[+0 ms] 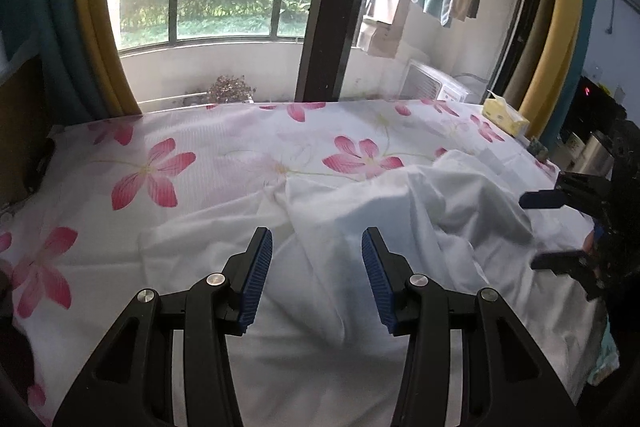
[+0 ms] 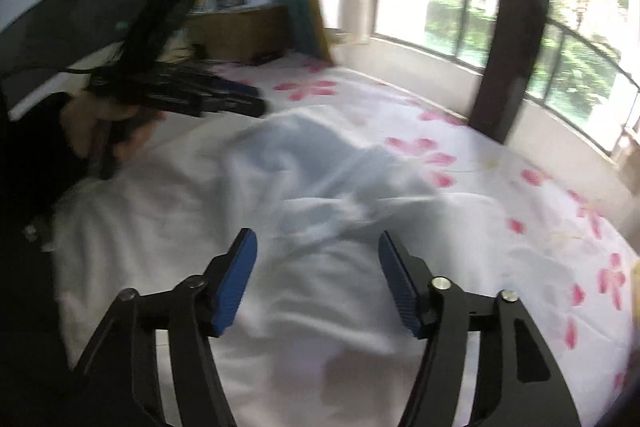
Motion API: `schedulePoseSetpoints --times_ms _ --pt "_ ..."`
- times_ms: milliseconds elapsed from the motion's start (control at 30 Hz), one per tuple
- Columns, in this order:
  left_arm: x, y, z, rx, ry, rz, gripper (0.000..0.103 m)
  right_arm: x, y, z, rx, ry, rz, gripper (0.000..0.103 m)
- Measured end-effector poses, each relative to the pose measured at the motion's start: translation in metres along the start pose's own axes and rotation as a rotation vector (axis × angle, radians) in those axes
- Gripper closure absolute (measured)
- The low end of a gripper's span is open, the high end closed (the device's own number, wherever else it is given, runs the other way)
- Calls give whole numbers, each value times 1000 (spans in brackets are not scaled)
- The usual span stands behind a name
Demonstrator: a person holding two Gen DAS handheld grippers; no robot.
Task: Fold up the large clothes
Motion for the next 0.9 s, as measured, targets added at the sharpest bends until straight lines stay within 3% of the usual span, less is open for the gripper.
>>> schedulePoseSetpoints --times_ms 133,367,900 --pt "4 -1 17 0 -19 0 54 -8 31 16 -54 -26 89 38" --pt "-11 -17 44 29 -105 -24 54 -24 36 44 -5 -97 141 38" --pt "-22 -12 -1 38 -42 -22 53 -34 21 24 -37 -139 131 35"
Point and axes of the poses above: each gripper's, at about its wrist camera, not at the fingertips, and z roughly the way its jaws point, y to its right, x to its top, the point moved 7 cm from there along z, roughly the way its jaws point, and after that the axes turned 14 degrees about -z, right-handed, at the moved point
